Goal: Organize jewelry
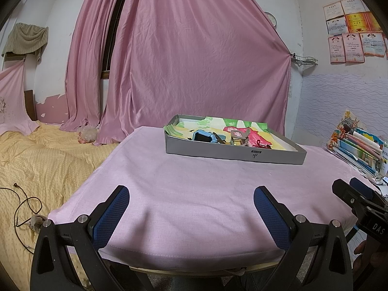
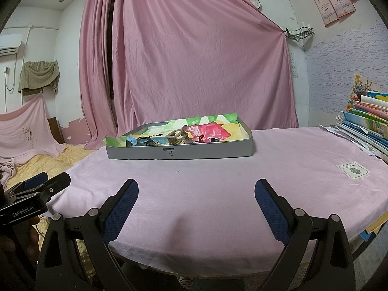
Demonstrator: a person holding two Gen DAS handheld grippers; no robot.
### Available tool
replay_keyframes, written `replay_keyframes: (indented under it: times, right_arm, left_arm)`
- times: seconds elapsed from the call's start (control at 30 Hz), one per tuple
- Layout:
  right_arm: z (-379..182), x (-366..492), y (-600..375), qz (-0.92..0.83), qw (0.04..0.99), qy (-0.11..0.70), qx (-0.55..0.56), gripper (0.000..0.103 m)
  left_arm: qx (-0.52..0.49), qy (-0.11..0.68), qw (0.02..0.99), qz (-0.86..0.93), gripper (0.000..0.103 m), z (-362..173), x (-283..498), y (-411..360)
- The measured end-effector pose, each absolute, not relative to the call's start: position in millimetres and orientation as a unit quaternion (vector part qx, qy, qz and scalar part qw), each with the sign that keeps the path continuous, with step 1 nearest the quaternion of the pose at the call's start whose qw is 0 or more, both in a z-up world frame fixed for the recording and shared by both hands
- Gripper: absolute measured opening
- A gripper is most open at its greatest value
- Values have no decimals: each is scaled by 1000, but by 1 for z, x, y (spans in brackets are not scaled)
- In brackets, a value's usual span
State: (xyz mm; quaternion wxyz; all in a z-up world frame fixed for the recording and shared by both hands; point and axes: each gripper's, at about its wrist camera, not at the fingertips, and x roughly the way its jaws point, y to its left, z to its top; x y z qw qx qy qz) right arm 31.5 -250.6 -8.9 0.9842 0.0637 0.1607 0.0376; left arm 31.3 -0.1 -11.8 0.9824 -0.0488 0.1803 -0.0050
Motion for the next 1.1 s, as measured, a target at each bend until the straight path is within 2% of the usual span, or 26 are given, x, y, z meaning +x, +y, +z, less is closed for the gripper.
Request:
replay_keyframes:
  times: [1.1]
  right_arm:
    - [-13,35,-252,36,983,167,70,94]
  left_arm:
    - [-36,178,983,15,103,-9,37,-8]
